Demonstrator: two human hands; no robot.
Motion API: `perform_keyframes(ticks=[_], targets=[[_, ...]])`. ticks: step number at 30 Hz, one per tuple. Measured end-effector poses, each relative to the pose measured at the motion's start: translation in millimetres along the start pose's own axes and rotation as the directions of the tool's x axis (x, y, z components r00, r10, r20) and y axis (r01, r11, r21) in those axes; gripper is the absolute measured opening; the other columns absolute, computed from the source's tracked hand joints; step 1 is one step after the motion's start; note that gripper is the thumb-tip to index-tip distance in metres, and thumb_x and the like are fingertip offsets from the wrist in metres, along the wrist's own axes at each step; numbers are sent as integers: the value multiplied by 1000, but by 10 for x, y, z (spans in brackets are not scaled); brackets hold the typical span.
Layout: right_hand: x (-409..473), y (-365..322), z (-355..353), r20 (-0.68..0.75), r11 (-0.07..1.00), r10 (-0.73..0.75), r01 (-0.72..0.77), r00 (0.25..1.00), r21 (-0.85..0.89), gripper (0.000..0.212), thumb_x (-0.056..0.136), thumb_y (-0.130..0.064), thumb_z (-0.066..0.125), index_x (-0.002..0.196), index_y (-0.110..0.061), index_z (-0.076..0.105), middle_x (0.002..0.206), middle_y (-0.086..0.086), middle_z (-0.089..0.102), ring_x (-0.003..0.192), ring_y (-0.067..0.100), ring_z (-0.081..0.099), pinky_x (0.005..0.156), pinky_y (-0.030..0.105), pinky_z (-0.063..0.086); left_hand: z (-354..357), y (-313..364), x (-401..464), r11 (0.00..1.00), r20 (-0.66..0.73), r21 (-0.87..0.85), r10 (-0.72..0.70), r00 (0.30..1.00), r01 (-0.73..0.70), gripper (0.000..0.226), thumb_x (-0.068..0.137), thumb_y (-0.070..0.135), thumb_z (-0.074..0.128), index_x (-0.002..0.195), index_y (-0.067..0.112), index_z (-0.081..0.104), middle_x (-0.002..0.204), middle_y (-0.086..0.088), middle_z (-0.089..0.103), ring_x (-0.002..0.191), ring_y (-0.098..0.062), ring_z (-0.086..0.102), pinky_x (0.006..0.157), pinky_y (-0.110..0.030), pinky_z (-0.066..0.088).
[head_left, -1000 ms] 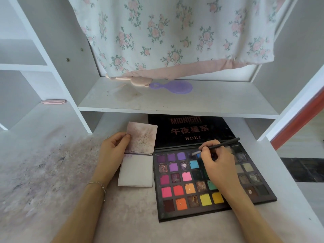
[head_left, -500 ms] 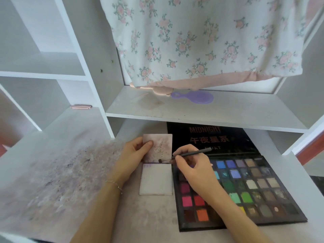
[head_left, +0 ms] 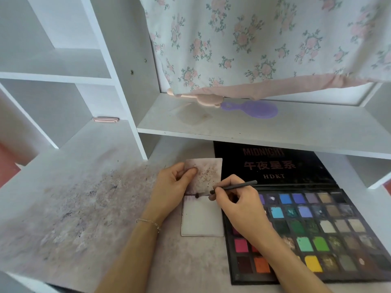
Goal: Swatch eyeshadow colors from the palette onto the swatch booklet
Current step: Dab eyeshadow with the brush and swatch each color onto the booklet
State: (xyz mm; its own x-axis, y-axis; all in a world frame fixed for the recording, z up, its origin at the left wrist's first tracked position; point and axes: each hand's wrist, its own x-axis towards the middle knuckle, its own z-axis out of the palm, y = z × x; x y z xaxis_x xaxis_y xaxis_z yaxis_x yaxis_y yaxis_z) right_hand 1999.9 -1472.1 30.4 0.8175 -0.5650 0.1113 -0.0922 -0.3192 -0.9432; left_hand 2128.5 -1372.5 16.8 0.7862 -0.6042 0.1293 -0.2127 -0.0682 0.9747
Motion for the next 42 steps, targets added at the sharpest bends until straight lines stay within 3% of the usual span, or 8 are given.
perform_keyframes(ticks=[4,9,13,18,33,42], targets=[[4,0,-1,14,1000,11,-11,1000,-10,14,83,-15,57,72,-23,56,71,10,67,72,24,64,65,37,52,3,-18,11,1000,-12,26,4,1000,-4,12,88,17,57,88,9,67,85,-23,68,83,-39,63,75,-49,52],[8,8,3,41,998,22,-20,999,-55,13,83,-15,56,73,-23,55,72,9,67,72,23,63,66,38,52,6,-2,0,1000,-12,24,14,1000,-14,16,88,13,57,82,25,67,77,0,73,76,-14,68,70,-30,55],[-1,11,-6,51,998,40,-37,998,-59,13,83,-16,56,72,-24,55,72,11,67,72,25,63,64,36,51,8,1,6,999,-2,25,22,1000,-22,15,88,13,56,84,23,67,78,0,73,77,-16,68,69,-29,55],[11,0,-1,51,997,23,-20,998,-70,12,84,-16,55,75,-23,54,74,11,67,74,25,63,67,42,53,13,11,-4,999,16,-22,45,999,-44,19,88,9,55,85,24,66,77,12,73,75,-6,68,64,-15,52],[2,27,-10,73,997,22,-16,997,-82,12,83,-16,56,74,-23,55,72,8,67,69,20,62,61,31,51,9,4,8,999,8,11,50,999,-50,21,88,11,56,83,29,65,75,14,72,75,-6,68,67,-18,54],[6,15,-6,74,996,16,-10,997,-84,13,84,-15,56,74,-23,55,73,9,67,66,18,61,59,30,50,9,18,-4,998,18,5,59,998,-59,21,88,11,55,84,29,65,76,18,71,76,-2,67,64,-13,51]])
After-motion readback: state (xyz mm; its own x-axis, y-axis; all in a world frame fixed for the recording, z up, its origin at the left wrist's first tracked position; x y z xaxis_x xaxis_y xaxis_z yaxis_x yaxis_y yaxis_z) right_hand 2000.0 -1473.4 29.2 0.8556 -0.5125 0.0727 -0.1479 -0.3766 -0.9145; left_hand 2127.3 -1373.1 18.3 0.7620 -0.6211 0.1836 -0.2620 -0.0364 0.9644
